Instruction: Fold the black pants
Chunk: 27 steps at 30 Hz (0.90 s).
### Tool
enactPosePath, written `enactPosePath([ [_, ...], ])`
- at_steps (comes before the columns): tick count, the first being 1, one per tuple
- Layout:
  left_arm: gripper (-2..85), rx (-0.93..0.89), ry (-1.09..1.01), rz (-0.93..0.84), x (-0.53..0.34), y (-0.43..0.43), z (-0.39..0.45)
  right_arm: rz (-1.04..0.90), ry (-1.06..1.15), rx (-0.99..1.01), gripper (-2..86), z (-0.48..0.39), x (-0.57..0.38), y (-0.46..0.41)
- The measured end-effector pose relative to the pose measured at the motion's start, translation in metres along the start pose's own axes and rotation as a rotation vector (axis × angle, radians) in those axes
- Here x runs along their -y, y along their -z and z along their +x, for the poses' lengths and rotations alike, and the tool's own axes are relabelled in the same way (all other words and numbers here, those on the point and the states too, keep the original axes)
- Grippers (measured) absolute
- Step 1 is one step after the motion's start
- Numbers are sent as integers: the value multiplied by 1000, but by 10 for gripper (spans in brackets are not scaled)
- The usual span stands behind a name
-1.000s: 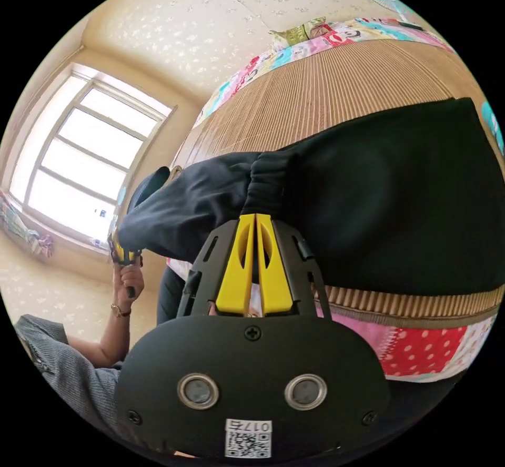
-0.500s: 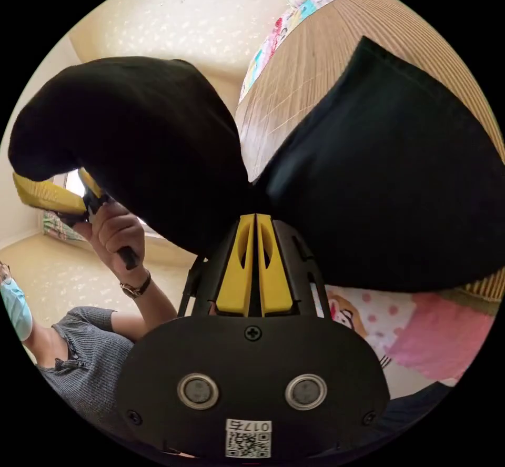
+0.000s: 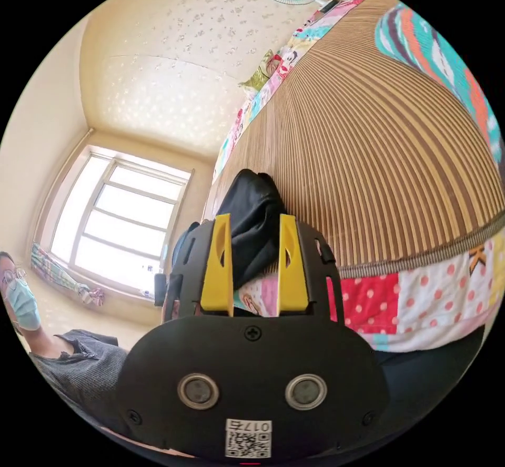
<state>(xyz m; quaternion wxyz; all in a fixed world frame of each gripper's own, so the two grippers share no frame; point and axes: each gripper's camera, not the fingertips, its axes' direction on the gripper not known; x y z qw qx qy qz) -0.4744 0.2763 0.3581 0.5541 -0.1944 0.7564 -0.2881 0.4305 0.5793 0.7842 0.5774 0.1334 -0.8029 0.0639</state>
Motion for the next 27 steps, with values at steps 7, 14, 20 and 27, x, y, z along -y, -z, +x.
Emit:
enactPosePath([
  [7, 201, -143, 86, -150, 0, -41, -15, -325, 46, -43, 48, -8, 75, -66],
  [14, 204, -308, 207, -157, 12, -50, -49, -240, 42, -90, 49, 9, 34, -4],
  [20, 166, -303, 207, -210, 25, -67, -46, -86, 32, -85, 94, 22, 38, 19],
  [27, 129, -205, 144, -265, 46, -59, -40, -435, 249, -238, 97, -6, 115, -90],
])
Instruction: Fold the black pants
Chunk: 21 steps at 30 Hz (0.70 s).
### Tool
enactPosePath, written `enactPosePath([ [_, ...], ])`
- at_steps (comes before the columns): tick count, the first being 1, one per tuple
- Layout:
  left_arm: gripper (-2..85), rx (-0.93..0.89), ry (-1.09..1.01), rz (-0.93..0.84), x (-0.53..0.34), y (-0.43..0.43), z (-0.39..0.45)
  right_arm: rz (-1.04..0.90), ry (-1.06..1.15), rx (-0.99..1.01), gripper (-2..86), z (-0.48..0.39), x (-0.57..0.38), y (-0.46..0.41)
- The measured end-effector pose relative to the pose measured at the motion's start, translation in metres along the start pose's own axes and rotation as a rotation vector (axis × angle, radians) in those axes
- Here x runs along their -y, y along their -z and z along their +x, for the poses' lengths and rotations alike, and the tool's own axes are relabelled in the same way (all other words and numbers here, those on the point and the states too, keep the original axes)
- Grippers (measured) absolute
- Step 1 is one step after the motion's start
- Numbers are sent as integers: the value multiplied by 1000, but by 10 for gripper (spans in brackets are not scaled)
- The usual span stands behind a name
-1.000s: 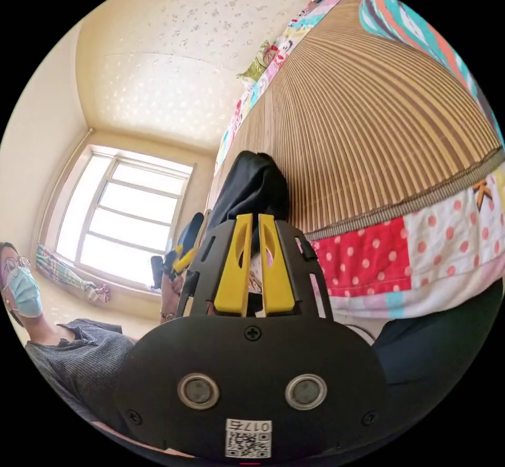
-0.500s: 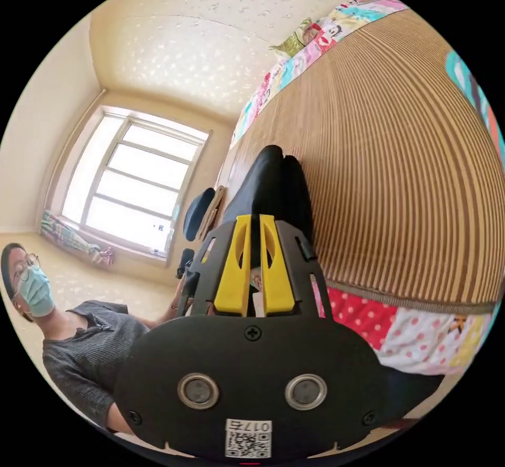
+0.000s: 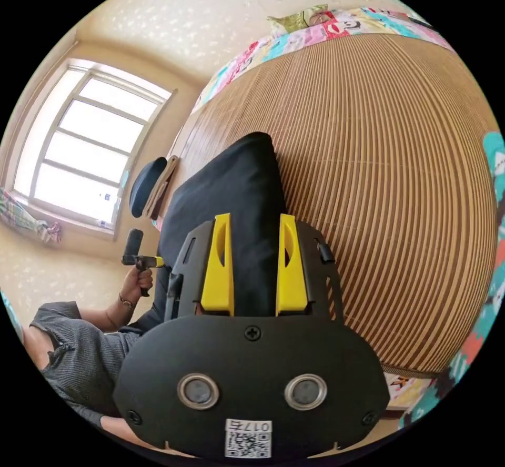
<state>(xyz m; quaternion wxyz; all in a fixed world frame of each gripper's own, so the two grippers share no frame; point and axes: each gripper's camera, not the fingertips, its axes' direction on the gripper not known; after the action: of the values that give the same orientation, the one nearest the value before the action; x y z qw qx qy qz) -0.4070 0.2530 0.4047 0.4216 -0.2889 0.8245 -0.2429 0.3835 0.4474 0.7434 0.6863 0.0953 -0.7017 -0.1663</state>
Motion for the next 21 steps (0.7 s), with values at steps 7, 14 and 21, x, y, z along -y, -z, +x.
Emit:
enactPosePath([
  [7, 117, 211, -48, 370, 47, 117, 4, 10, -106, 250, 38, -3, -69, -43],
  [14, 170, 103, -14, 487, 20, 154, -32, -190, 32, 612, 29, -40, -150, -76],
  [21, 218, -31, -52, 366, 11, 112, -55, 46, 56, 411, 132, -4, -75, -21],
])
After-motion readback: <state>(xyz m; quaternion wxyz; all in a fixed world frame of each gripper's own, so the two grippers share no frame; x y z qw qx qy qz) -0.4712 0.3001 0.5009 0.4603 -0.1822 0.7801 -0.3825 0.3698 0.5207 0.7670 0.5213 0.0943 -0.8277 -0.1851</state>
